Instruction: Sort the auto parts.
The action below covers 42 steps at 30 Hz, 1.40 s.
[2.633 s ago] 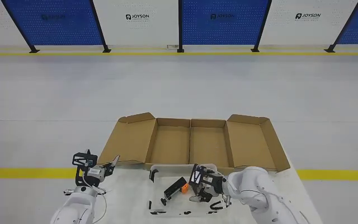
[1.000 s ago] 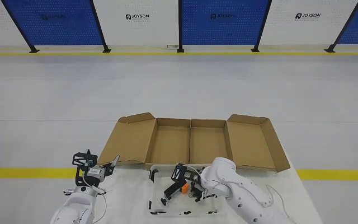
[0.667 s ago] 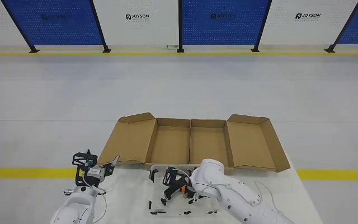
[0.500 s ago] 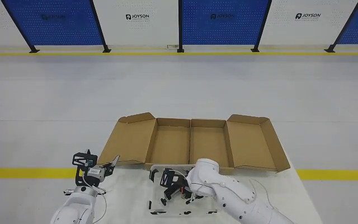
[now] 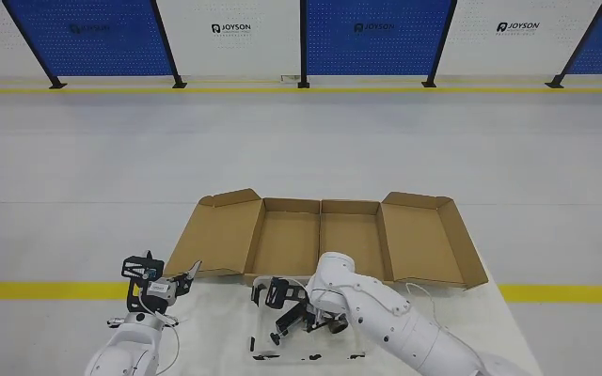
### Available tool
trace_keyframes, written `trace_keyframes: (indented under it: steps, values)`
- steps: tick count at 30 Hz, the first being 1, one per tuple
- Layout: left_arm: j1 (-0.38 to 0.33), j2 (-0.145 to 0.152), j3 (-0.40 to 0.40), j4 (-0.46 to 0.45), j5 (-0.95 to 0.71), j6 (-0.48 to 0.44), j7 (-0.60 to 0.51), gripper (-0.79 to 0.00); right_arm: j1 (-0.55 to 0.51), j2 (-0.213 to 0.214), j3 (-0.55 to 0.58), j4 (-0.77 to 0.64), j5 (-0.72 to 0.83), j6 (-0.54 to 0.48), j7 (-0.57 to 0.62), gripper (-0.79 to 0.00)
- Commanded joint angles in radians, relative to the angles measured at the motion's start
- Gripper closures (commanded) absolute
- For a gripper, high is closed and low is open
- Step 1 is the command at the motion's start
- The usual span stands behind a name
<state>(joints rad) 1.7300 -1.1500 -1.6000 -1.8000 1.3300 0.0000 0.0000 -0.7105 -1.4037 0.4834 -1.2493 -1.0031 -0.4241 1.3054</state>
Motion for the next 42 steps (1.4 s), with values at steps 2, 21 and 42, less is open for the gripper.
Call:
trace_keyframes:
  steps: [2, 21, 42]
  values:
    - [0.0, 0.0, 0.0, 0.0, 0.0, 0.0, 0.0, -0.785, 0.018, -0.017, -0.016, 0.055, 0.015, -0.011, -0.015, -0.785]
    - [0.0, 0.0, 0.0, 0.0, 0.0, 0.0, 0.0, -0.785, 0.06, -0.077, -0.071, 0.173, 0.006, -0.057, -0.07, 0.0]
    - [0.0, 0.0, 0.0, 0.0, 0.0, 0.0, 0.0, -0.785, -0.353, 0.153, 0.286, -0.55, -0.349, -0.058, -0.191, 0.0]
